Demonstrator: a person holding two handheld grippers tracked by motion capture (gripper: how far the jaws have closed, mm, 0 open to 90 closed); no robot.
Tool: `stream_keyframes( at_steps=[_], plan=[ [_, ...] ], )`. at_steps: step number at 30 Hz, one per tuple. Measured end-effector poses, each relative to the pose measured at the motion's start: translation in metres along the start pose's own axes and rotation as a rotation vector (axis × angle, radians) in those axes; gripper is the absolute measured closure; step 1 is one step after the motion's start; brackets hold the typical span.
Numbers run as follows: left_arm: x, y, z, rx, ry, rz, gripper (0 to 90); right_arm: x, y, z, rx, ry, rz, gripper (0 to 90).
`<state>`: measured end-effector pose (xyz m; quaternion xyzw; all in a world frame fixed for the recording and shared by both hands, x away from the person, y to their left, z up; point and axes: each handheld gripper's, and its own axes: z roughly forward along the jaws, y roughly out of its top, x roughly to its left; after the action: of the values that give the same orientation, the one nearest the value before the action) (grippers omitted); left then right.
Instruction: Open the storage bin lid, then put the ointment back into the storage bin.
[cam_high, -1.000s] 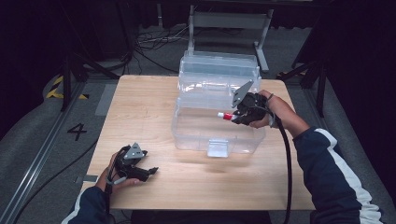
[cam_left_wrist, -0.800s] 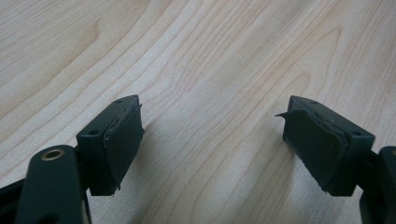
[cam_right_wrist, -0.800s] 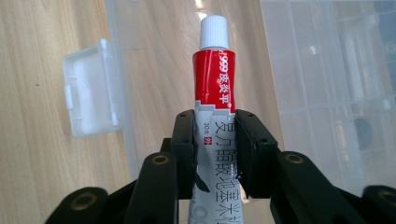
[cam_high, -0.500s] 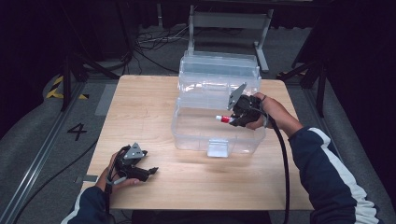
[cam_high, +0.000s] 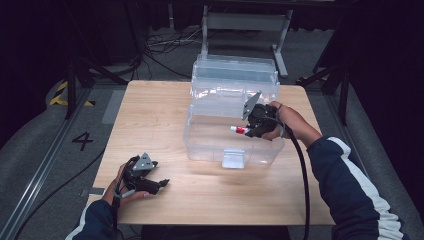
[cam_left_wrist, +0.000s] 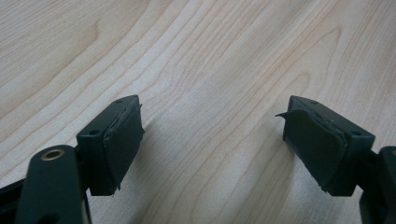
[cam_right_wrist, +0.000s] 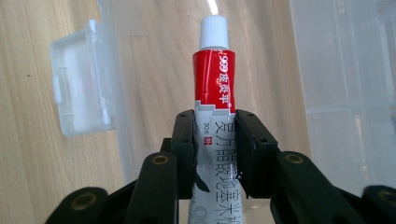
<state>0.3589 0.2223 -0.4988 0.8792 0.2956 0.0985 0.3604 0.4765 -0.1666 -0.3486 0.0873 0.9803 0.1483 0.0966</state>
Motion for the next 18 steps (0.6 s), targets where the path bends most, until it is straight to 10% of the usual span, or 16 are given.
stream_keyframes(
  at_steps=[18],
  plan=[
    [0.000, 0.000, 0.000, 0.002, 0.001, 0.000, 20.3, -0.003, -0.005, 0.017, 0.034, 0.010, 0.000, 70.3]
  ],
)
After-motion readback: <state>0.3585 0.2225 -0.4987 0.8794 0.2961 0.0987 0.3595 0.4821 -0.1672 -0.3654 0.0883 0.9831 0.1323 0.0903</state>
